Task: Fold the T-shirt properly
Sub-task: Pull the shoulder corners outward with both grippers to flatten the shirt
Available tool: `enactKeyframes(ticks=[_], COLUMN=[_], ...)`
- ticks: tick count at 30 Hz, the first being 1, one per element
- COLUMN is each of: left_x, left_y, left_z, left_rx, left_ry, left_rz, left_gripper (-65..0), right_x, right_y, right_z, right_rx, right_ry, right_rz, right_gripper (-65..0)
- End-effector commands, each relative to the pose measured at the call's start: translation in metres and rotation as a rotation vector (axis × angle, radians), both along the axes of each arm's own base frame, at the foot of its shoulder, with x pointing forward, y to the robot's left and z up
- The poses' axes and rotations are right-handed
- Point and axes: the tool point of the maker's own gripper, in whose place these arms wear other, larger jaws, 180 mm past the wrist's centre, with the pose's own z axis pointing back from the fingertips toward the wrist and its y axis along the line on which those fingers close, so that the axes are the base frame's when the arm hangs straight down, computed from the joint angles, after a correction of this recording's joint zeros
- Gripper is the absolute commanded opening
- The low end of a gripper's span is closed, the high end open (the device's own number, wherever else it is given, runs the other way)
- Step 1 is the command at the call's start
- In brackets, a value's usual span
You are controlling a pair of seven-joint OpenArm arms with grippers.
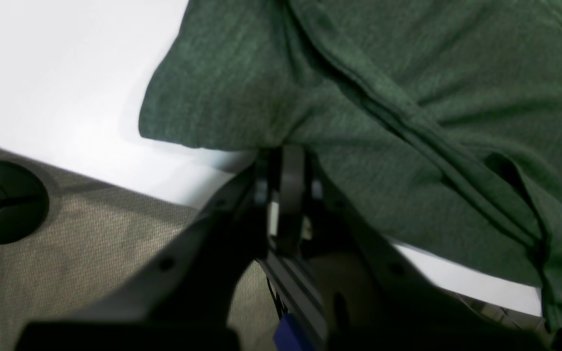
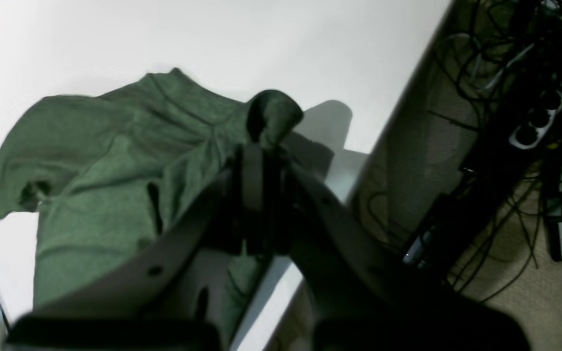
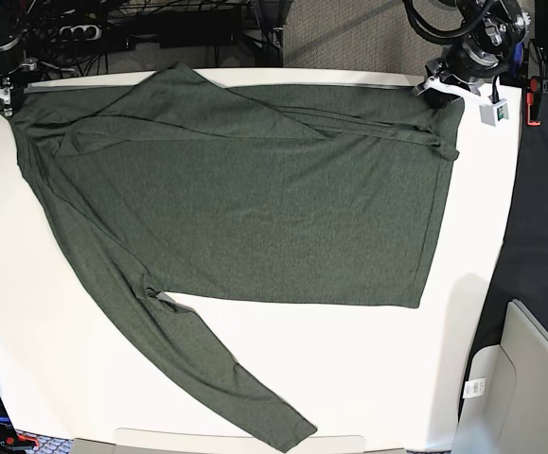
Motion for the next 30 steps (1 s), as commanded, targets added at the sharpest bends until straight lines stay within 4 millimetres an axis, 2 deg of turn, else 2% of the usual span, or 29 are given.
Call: enactKeyframes(ticks=[1, 13, 17, 21, 23, 28, 30], left_x=[-0.001, -0.001, 0.0, -0.001, -0.001, -0.004, -0.014], left_y=[0.003, 0.002, 0.001, 0.002, 0.002, 0.003, 0.008], left_z=[0.005, 0.005, 0.005, 0.005, 0.005, 0.004, 0.002], left_rx=[0.012, 0.011, 0.009, 0.008, 0.01, 0.01, 0.021], left_ry=[-0.014, -0.015, -0.013, -0.012, -0.01, -0.004, 0.018], left_rz=[-0.005, -0.005, -0.007, -0.004, -0.005, -0.002, 0.012], left_gripper=[-65.0, -65.0, -64.7, -58.9, -54.9, -48.9, -48.5], right_x=[0.002, 0.004, 0.001, -0.003, -0.003, -0.006, -0.012], right_y=[-0.008, -0.008, -0.007, -0.008, -0.007, -0.007, -0.011], right_z=[0.012, 0.012, 0.01, 0.009, 0.009, 0.008, 0.009], right_rx=[-0.031, -0.032, -0.028, -0.027, -0.027, -0.022, -0.029], right_ry=[-0.023, -0.027, -0.021, -0.009, -0.009, -0.007, 0.002], right_rz=[-0.005, -0.004, -0.01, -0.011, -0.012, -0.014, -0.025], right_gripper=[-65.0, -64.6, -57.4, -45.4, -42.3, -43.6, -43.4])
